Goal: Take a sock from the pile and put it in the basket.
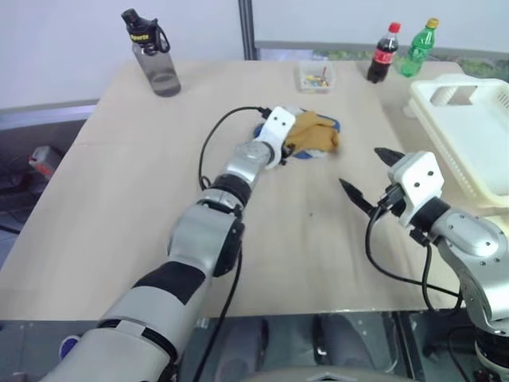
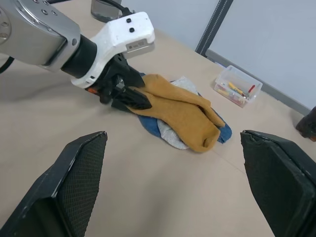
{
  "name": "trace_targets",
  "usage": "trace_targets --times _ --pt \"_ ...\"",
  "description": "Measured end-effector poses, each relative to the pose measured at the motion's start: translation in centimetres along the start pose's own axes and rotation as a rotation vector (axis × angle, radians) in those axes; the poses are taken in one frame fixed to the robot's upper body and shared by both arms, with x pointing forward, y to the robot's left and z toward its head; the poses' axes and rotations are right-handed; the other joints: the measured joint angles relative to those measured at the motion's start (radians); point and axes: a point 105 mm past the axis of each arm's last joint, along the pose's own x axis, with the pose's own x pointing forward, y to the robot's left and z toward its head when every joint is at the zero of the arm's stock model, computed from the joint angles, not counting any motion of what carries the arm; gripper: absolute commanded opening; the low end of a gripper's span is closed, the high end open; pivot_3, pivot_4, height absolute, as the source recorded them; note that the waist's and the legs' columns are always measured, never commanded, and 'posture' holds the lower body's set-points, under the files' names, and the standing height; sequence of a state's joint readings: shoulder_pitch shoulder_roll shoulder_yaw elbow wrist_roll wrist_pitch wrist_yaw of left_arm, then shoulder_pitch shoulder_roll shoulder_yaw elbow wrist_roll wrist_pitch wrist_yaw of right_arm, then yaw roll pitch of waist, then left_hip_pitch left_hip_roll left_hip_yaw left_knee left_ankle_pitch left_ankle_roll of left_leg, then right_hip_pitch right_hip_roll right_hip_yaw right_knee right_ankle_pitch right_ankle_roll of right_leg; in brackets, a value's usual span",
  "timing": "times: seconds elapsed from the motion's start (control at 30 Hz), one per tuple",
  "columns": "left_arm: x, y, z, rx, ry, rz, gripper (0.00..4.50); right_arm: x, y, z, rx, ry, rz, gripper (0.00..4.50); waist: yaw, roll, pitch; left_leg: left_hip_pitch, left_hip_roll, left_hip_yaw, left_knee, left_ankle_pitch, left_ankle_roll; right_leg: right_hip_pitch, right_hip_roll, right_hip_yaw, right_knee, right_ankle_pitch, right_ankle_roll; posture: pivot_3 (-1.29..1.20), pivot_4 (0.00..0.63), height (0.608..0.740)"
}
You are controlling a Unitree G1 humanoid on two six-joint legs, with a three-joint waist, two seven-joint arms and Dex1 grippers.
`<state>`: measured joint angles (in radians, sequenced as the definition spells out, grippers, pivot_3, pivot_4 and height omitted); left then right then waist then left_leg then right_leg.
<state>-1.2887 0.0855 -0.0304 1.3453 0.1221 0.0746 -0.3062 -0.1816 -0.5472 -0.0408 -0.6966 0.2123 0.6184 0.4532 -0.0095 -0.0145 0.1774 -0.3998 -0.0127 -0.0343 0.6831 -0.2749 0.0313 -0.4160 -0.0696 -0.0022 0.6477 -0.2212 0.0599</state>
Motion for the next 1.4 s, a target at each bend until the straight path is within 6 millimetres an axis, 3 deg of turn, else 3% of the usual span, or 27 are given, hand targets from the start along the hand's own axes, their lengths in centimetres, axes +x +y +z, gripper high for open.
trace_targets --times 0.03,0.1,0.3,0.7,0.97,1.17,1.2,1.27,1.33,1.37,1.4 --pt "0.0 0.0 0.0 -0.003 0.000 -0.001 0.64 0.0 0.0 0.0 0.000 0.000 0.000 4.50 0.000 0.000 0.000 0.000 0.000 0.000 0.000 0.000 0.000 0.000 0.000 0.000 0.000 0.000 0.000 0.00 0.150 0.740" --pt "0.0 0.0 -0.3 -0.015 0.002 -0.005 0.01 0.0 -0.1 0.0 0.000 0.000 -0.002 4.50 -0.001 0.000 0.000 0.000 0.000 0.000 0.000 0.000 0.000 0.000 0.000 0.000 0.000 0.000 0.000 0.00 0.150 0.740" --pt "-0.1 0.0 -0.5 -0.063 -0.008 -0.022 0.01 0.0 -0.1 0.0 -0.001 0.000 -0.004 4.50 0.000 0.000 0.000 0.000 0.000 0.000 0.001 0.000 0.000 0.000 0.000 0.000 0.001 0.000 0.000 0.00 0.150 0.740" --pt "-0.6 -0.1 1.0 -0.078 -0.110 -0.087 0.01 0.0 -0.1 0.0 -0.001 0.000 -0.004 4.50 -0.001 0.000 0.000 0.000 0.000 0.000 0.001 0.000 0.000 0.000 0.000 0.000 0.002 0.000 0.000 0.00 0.150 0.740" --pt "-1.1 -0.7 -0.2 -0.056 -0.111 -0.116 0.01 0.0 -0.1 -0.1 -0.002 0.008 0.005 4.50 -0.001 0.000 0.000 0.001 0.000 -0.001 0.002 0.000 0.000 0.000 0.000 0.001 0.004 0.000 0.000 0.00 0.150 0.740" --pt "-2.0 0.0 0.1 -0.022 -0.151 -0.107 0.01 0.0 -0.1 -0.2 -0.002 0.008 0.014 4.50 -0.001 0.000 0.000 0.002 0.000 -0.002 0.002 0.000 0.000 0.000 0.000 0.002 0.006 0.000 0.000 0.00 0.150 0.740" --pt "-2.1 -0.1 -0.1 -0.027 -0.144 -0.113 0.60 0.0 -0.1 -0.2 -0.003 0.008 0.014 4.50 -0.001 0.000 0.000 0.002 0.000 -0.002 0.002 0.000 0.000 0.000 0.000 0.002 0.006 0.000 0.000 0.00 0.150 0.740" --pt "-2.1 -0.2 -1.0 -0.042 -0.120 -0.110 1.25 0.1 -0.1 -0.2 -0.003 0.007 0.013 4.50 -0.001 0.000 0.000 0.002 0.000 -0.002 0.003 0.000 0.000 0.000 0.000 0.002 0.006 0.000 0.000 0.00 0.150 0.740" --pt "-2.1 -0.1 -1.4 -0.037 -0.108 -0.089 2.33 0.1 -0.2 -0.3 -0.002 0.008 0.012 4.50 -0.001 0.000 0.000 0.002 0.000 -0.002 0.003 0.000 0.000 0.000 0.000 0.002 0.006 0.000 0.000 0.00 0.150 0.740" --pt "-2.0 -0.1 -1.3 -0.033 -0.110 -0.080 2.71 0.1 -0.2 -0.3 -0.001 0.010 0.012 4.50 0.000 0.000 0.000 0.002 0.000 -0.002 0.003 0.000 0.000 0.000 0.000 0.002 0.006 0.000 0.000 0.00 0.150 0.740" --pt "-2.0 0.0 -1.3 -0.025 -0.115 -0.066 2.71 0.2 -0.2 -0.3 -0.001 0.010 0.011 4.50 0.000 0.000 0.000 0.002 0.000 -0.002 0.003 0.000 0.000 0.000 0.000 0.002 0.006 0.000 0.000 0.00 0.150 0.740"
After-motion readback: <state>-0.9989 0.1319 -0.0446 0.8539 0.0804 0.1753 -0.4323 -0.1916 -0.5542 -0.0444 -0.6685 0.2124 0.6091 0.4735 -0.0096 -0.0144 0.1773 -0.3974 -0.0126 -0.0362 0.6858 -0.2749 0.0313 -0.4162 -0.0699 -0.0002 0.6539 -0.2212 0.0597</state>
